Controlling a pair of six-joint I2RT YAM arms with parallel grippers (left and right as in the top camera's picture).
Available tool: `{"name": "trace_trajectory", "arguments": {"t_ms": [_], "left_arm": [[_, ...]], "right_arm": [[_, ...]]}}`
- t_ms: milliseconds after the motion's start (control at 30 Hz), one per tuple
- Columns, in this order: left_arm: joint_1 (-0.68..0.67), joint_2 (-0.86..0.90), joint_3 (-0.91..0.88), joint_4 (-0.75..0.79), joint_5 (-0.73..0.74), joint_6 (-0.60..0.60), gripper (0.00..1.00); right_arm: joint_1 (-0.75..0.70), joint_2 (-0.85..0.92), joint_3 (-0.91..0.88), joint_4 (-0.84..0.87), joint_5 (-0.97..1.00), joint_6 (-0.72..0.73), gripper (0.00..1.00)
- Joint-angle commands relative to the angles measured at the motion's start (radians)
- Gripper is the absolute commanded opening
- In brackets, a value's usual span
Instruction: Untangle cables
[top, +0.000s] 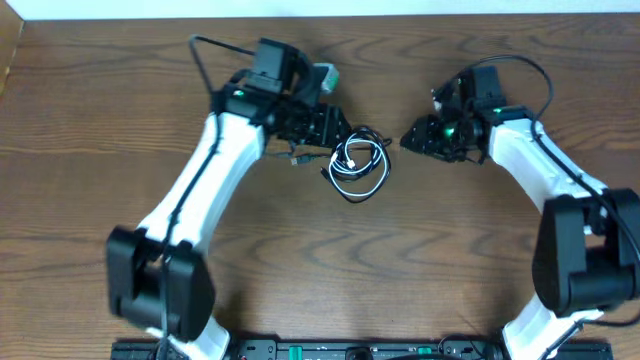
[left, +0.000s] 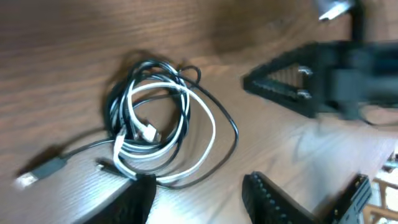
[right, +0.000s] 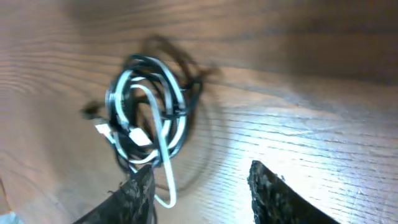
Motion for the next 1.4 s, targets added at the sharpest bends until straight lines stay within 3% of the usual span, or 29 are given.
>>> {"name": "trace_trajectory", "arguments": {"t_ms": [0,100,267,400,667,1333,1367], "left_arm": [[-0.051,0.101,0.023,0.090,-0.014,-0.064,0.32],[-0.087,0.174,0.023,0.134,-0.140,-0.185,0.28],[-0.145,0.259,0.023,0.166,-0.293,-0.260,0.19],[-0.175,0.293,0.023,0.183,-0.466,-0.322,0.19],[-0.179,0.317,0.023,0.221,-0.563,-0.321,0.19],[-0.196,0.377,0.005,0.233,-0.597,-0.321,0.19],[-0.196,0.385,0.005,0.233,-0.597,-0.320,0.10]], "right_arm": [[0.004,-0.005,-0.003,-0.015,0.023,-0.013,0.42],[0.005,-0.005,-0.003,-0.020,0.035,-0.006,0.40],[0.004,-0.005,-0.003,-0.032,0.077,0.013,0.39],[0.004,-0.005,-0.003,-0.035,0.080,0.012,0.39],[0.004,-0.005,-0.003,-0.050,0.105,0.012,0.40],[0.004,-0.005,-0.003,-0.058,0.106,0.011,0.41],[0.004,-0.005,-0.003,-0.058,0.106,0.011,0.41]]}}
